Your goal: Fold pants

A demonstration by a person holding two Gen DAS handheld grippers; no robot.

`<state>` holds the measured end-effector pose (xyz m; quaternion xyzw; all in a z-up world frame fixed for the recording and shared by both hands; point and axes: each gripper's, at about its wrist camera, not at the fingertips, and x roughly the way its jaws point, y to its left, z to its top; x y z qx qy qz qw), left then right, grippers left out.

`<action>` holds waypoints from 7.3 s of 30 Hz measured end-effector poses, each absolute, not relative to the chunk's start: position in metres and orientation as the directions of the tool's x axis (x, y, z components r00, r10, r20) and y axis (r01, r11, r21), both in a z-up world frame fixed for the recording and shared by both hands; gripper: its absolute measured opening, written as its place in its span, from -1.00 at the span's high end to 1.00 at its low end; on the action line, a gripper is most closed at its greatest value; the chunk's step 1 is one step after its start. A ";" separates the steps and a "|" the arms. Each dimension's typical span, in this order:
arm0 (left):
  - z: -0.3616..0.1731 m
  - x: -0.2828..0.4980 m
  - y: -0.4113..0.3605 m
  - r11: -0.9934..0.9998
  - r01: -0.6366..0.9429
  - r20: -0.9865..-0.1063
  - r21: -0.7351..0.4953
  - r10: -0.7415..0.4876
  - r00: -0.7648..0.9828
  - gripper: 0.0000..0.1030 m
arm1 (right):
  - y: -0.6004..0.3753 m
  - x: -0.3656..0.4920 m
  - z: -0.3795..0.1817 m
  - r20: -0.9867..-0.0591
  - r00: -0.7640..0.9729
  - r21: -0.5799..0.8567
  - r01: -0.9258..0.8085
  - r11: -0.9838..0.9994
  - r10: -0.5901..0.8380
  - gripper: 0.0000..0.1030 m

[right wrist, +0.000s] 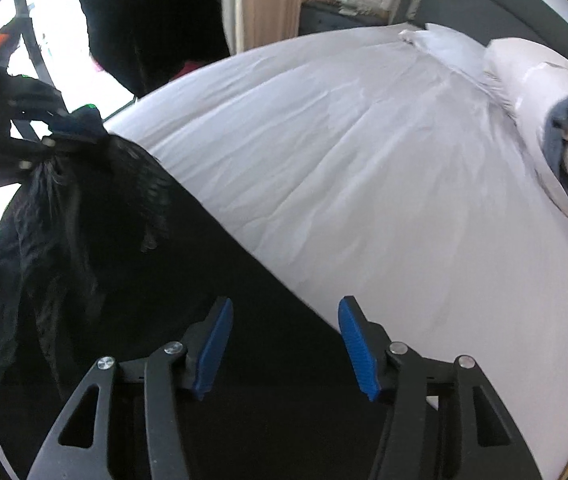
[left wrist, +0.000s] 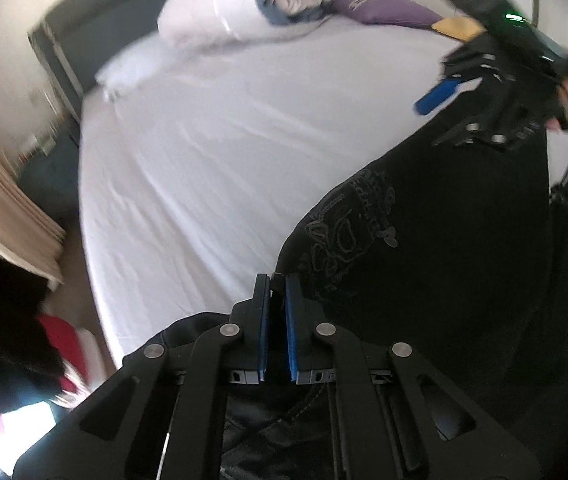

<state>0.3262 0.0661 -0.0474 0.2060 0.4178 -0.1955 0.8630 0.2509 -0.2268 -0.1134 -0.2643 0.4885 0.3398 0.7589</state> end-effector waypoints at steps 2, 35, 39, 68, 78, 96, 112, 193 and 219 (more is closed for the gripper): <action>-0.046 0.316 0.062 0.827 0.511 -0.778 0.234 -0.155 0.608 0.88 | -0.220 0.253 -0.121 -0.931 0.286 -0.097 -0.790 0.605 0.225 -0.05; -0.011 0.155 0.056 0.870 0.481 -0.730 0.112 -0.256 0.634 0.88 | -0.286 0.141 -0.099 -0.766 0.193 0.551 -0.292 0.782 0.613 0.92; -0.017 0.105 0.048 0.868 0.488 -0.744 0.095 -0.264 0.614 0.88 | -0.297 0.103 -0.098 -0.750 0.179 0.591 -0.250 0.767 0.637 0.92; -0.080 -0.136 0.022 0.736 0.641 -0.841 0.216 -0.193 0.505 0.88 | -0.241 -0.086 -0.098 -0.913 0.239 0.177 -0.496 0.850 0.330 0.91; -0.085 -0.136 0.046 0.777 0.608 -0.863 0.165 -0.185 0.470 1.00 | -0.237 -0.098 -0.106 -0.925 0.255 0.115 -0.518 0.847 0.282 0.91; -0.007 -0.113 0.045 0.864 0.502 -0.755 0.043 -0.302 0.583 1.00 | -0.236 -0.114 -0.111 -0.933 0.286 0.022 -0.563 0.826 0.220 0.91; -0.070 -0.091 0.037 0.874 0.485 -0.898 0.036 -0.185 0.400 1.00 | -0.262 -0.102 -0.065 -0.854 0.379 0.157 -0.465 0.871 0.356 0.92; -0.097 -0.014 -0.103 0.909 0.339 -0.877 -0.243 -0.355 0.325 0.98 | -0.699 -0.143 -0.101 -0.677 0.732 0.628 0.625 0.463 -0.070 0.92; -0.091 -0.014 -0.132 0.929 0.331 -0.901 -0.163 -0.277 0.335 0.97 | -0.685 -0.159 -0.052 -0.541 0.839 0.708 0.492 0.507 -0.059 0.92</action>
